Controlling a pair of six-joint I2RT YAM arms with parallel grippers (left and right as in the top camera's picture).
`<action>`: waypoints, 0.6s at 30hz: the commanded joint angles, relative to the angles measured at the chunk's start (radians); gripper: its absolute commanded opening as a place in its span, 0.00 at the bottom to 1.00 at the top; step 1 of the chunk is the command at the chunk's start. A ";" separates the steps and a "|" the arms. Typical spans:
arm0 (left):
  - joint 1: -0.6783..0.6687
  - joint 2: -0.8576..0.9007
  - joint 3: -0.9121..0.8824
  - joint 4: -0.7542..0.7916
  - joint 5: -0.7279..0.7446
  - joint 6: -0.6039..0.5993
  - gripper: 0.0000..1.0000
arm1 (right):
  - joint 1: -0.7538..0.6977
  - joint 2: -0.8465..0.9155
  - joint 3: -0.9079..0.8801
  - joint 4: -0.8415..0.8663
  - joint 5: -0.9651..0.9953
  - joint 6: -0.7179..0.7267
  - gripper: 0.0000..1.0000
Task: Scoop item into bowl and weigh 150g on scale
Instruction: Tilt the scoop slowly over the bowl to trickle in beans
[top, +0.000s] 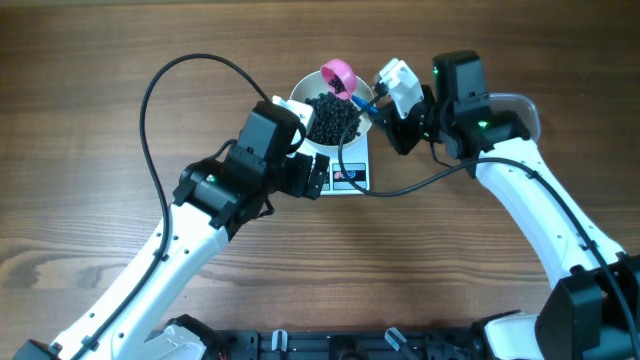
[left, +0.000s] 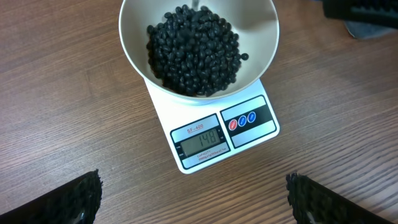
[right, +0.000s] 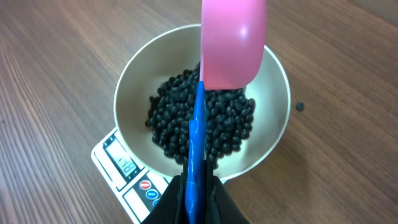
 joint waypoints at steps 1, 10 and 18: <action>0.002 0.008 0.014 0.003 0.008 0.011 1.00 | 0.006 0.011 -0.002 0.013 -0.011 0.067 0.04; 0.002 0.008 0.014 0.003 0.008 0.011 1.00 | 0.006 0.011 -0.002 0.013 -0.011 0.170 0.04; 0.002 0.008 0.014 0.003 0.008 0.011 1.00 | 0.006 0.011 -0.002 0.013 -0.011 0.172 0.04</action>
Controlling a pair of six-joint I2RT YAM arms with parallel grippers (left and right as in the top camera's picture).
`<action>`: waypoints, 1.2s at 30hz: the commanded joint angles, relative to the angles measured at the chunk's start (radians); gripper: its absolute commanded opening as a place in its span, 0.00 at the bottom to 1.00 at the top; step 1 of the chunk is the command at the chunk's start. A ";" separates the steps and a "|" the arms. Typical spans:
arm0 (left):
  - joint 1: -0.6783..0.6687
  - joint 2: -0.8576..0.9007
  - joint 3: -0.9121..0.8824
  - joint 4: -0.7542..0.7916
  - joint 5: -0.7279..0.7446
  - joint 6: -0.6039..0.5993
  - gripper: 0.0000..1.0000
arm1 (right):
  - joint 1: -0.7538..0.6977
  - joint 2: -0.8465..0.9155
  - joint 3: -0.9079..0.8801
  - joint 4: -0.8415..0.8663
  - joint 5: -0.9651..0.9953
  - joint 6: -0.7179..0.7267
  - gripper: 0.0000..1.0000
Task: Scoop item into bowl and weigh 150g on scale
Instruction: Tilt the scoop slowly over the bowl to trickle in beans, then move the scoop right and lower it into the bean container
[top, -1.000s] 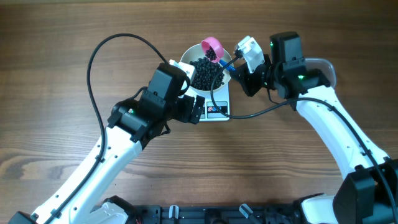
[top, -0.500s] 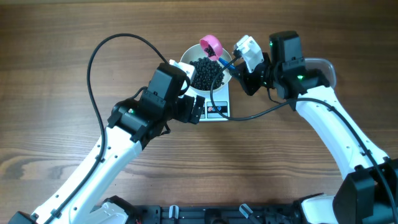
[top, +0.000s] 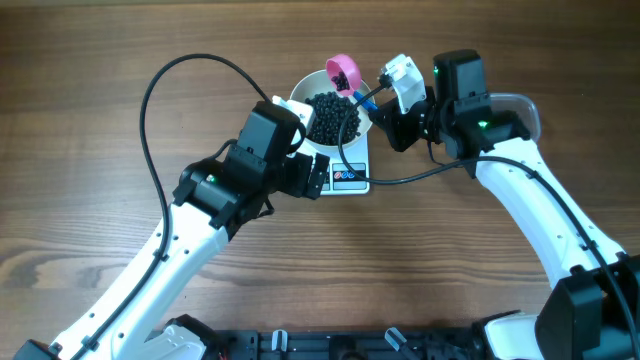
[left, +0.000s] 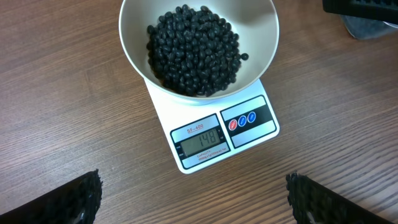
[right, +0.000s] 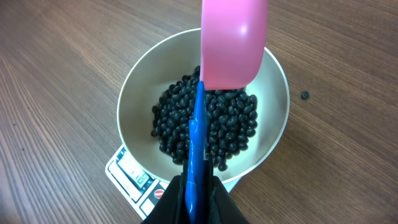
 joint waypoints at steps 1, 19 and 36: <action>0.002 0.008 0.014 0.002 0.008 0.011 1.00 | 0.006 0.011 -0.002 0.006 -0.010 0.020 0.04; 0.002 0.008 0.014 0.002 0.008 0.011 1.00 | -0.036 -0.071 0.000 0.127 -0.087 0.375 0.04; 0.002 0.008 0.014 0.002 0.008 0.011 1.00 | -0.405 -0.120 -0.001 0.077 -0.343 0.577 0.04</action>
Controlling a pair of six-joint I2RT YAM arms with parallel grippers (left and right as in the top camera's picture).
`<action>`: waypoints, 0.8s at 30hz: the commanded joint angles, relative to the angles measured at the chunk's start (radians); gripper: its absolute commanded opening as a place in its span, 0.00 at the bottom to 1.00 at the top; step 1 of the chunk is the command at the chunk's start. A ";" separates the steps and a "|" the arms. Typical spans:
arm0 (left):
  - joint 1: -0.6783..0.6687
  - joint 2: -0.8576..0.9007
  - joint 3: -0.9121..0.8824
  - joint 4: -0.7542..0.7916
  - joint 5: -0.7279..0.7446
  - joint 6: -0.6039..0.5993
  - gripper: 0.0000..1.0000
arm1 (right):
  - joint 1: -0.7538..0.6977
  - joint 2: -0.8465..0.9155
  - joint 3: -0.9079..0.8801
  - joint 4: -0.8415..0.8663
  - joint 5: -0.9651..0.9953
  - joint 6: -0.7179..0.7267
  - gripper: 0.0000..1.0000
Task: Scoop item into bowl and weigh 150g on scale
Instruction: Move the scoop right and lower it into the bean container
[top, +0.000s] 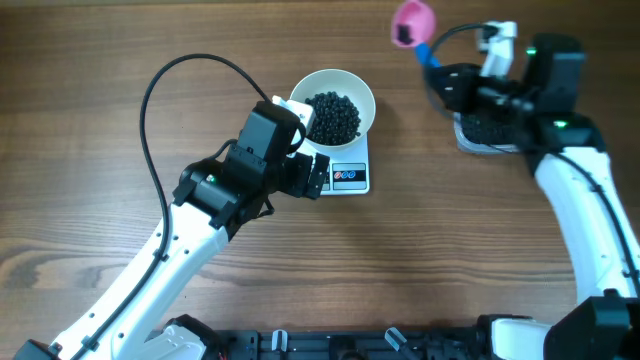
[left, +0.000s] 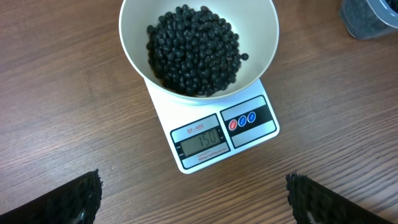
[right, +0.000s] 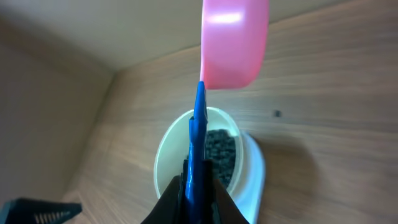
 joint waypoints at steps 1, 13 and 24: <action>0.002 0.008 0.014 0.002 0.008 0.011 1.00 | -0.114 -0.024 0.000 -0.048 -0.092 0.026 0.04; 0.002 0.008 0.014 0.002 0.008 0.011 1.00 | -0.387 -0.024 -0.001 -0.348 -0.074 -0.121 0.04; 0.002 0.008 0.014 0.002 0.008 0.011 1.00 | -0.401 0.016 -0.002 -0.485 0.041 -0.115 0.04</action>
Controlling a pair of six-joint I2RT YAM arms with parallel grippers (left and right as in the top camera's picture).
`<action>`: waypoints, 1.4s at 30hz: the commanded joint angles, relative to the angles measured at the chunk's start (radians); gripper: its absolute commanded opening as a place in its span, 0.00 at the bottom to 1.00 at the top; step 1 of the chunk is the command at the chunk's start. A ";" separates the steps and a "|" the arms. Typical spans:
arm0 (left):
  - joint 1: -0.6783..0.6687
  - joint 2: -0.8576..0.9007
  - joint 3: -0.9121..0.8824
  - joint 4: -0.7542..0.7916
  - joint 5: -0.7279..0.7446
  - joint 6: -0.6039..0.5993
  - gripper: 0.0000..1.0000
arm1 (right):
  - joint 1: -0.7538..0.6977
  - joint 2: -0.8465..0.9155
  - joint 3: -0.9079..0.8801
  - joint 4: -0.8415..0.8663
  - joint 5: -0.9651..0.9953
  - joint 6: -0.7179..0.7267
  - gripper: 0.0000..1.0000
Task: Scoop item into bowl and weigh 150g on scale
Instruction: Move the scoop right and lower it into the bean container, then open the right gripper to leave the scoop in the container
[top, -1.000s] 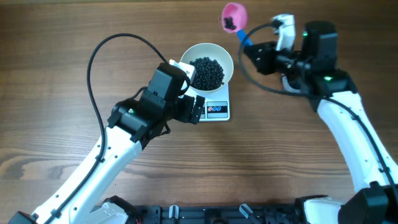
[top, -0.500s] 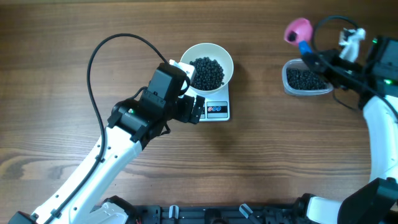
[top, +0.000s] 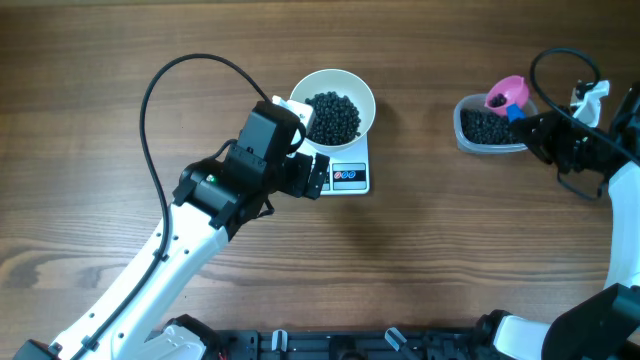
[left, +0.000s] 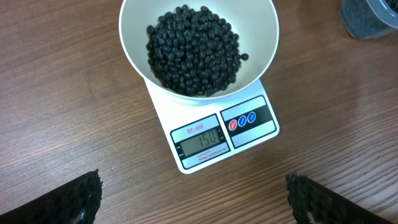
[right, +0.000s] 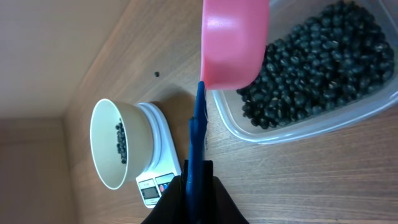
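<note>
A white bowl (top: 303, 102) heaped with black beans (left: 194, 50) stands on a small white scale (left: 216, 134) whose display reads 150. My left gripper (left: 193, 198) hangs open over the bare wood in front of the scale, nothing between its fingers. At the far right my right gripper (right: 198, 177) is shut on the blue handle of a pink scoop (right: 234, 40). The scoop's cup (top: 505, 93) sits over a clear tub of black beans (top: 485, 128).
One stray bean (right: 156, 75) lies on the wood beyond the bowl. The left arm's black cable (top: 150, 90) loops over the table at the left. The tub stands near the right edge.
My right gripper has carried the pink scoop from high over the table's far edge down to the bean tub at the right. The left arm, bowl and scale have not moved; the display stays at 150.
The right gripper held the scoop tipped over the bowl with the scale reading 148. It was a little higher over the bowl, still 148. Then it was away at the far edge with 150 showing. Now the scoop is over the tub.
</note>
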 joint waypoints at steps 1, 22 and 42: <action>0.002 0.008 0.014 0.002 0.008 0.011 1.00 | 0.000 0.025 -0.002 -0.002 0.021 -0.023 0.04; 0.002 0.007 0.014 0.002 0.008 0.011 1.00 | 0.001 0.187 -0.002 -0.005 0.079 0.040 0.04; 0.002 0.008 0.014 0.002 0.008 0.011 1.00 | 0.002 0.198 -0.002 -0.049 0.354 0.029 0.94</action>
